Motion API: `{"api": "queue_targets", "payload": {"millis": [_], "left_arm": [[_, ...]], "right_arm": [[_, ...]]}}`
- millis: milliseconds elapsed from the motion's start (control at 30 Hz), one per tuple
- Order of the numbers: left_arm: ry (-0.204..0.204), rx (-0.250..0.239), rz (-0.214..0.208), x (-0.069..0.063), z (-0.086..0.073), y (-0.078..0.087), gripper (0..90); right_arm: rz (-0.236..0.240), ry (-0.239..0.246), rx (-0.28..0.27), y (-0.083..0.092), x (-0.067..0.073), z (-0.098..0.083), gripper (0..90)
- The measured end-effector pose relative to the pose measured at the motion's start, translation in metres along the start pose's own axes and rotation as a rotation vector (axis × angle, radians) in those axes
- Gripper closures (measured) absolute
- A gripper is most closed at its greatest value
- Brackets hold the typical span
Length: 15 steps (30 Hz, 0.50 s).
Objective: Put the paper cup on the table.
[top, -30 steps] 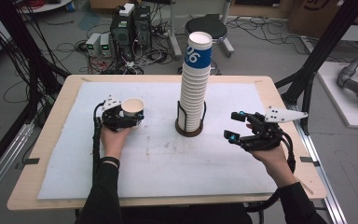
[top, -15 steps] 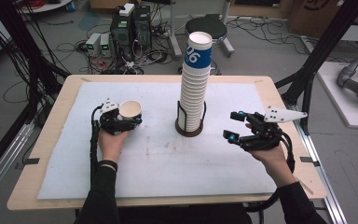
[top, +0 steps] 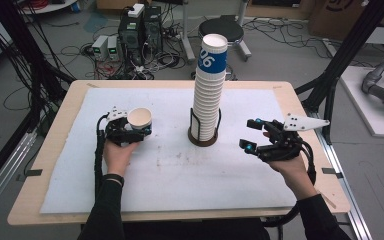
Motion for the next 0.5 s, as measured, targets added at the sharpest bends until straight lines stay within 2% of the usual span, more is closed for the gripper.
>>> {"api": "queue_targets", "payload": {"millis": [267,367,500], "left_arm": [[0.029,0.045,0.034,0.005,-0.001,0.020,7.2],[-0.003,0.052,0.051,0.004,-0.001,0.030,7.2],[-0.026,0.038,0.039,-0.001,0.001,0.045,7.2]], "right_arm": [[0.000,0.003,-0.008,-0.001,-0.002,0.001,21.1],[0.001,-0.002,-0.008,-0.001,-0.002,0.001,21.1],[0.000,-0.002,-0.007,-0.001,-0.003,0.001,21.1]]}}
Point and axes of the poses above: each handheld gripper's, and its own axes: y roughly backward along the jaws, z roughly out of its top, x roughly to its left, the point moved 6 cm from there along -y, roughly forward along the jaws, and after that the axes turned 4 degrees about y, right-handed, at the moved point
